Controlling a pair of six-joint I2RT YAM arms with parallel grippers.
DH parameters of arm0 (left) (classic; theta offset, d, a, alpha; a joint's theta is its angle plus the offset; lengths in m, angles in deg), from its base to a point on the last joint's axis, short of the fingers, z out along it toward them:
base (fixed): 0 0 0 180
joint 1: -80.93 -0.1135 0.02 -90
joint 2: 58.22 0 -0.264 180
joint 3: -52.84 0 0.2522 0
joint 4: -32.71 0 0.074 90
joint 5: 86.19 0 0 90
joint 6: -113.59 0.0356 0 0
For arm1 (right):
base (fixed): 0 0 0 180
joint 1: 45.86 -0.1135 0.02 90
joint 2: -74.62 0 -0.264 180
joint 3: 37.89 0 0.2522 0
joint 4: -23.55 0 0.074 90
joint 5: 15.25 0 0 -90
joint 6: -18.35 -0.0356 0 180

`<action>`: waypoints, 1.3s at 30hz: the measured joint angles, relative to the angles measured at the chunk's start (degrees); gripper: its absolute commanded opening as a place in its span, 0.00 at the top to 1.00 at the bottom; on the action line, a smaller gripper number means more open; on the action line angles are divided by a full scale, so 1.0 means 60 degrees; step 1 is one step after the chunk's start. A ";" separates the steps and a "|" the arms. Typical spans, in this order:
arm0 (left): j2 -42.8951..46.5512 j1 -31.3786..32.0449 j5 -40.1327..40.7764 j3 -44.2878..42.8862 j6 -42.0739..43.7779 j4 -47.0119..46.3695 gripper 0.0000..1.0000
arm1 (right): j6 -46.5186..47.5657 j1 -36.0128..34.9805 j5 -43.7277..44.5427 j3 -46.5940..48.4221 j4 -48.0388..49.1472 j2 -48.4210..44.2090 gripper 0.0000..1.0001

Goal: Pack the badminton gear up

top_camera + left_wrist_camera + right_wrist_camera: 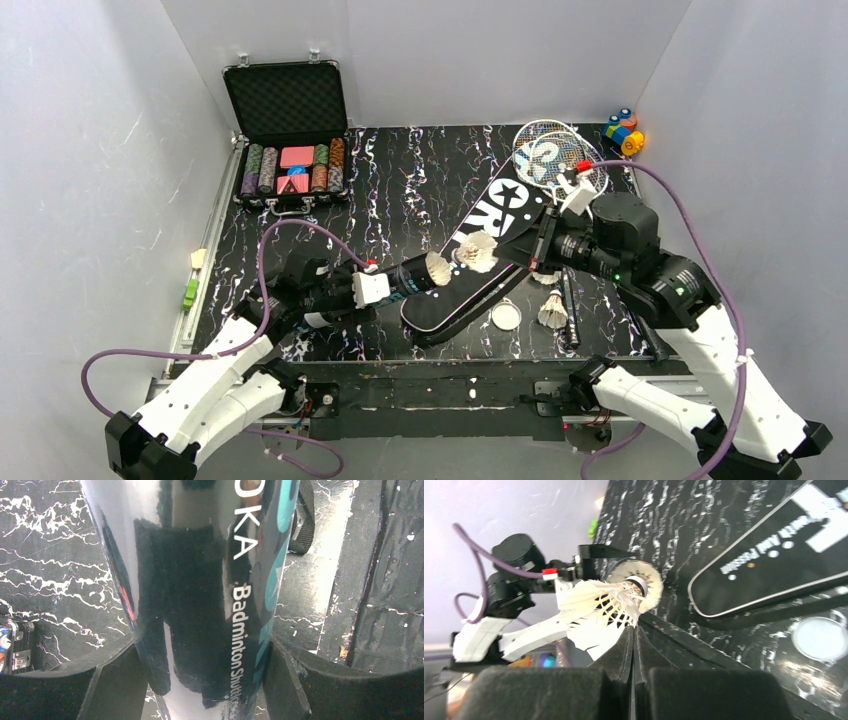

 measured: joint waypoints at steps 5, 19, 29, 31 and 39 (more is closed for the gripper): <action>-0.0007 0.0000 -0.0004 0.0000 0.0000 0.0000 0.95 | -0.0634 0.0000 -0.1177 -0.0652 0.1268 0.0277 0.99; -0.0004 0.0000 -0.0036 -0.0004 -0.0004 0.0000 0.95 | -0.1217 0.0000 -0.2084 -0.1912 0.2510 0.0812 0.99; 0.0007 0.0000 -0.0098 -0.0011 -0.0011 0.0007 0.96 | -0.1308 0.0000 -0.1993 -0.2375 0.2754 0.1060 0.95; 0.0011 0.0000 -0.0153 -0.0029 -0.0025 0.0029 0.96 | -0.1373 0.0000 -0.1942 -0.2382 0.2816 0.1060 0.88; 0.0004 0.0000 -0.0266 -0.0193 -0.0044 0.0066 0.96 | -0.1406 -0.0583 -0.1690 -0.2492 0.3155 0.1734 0.52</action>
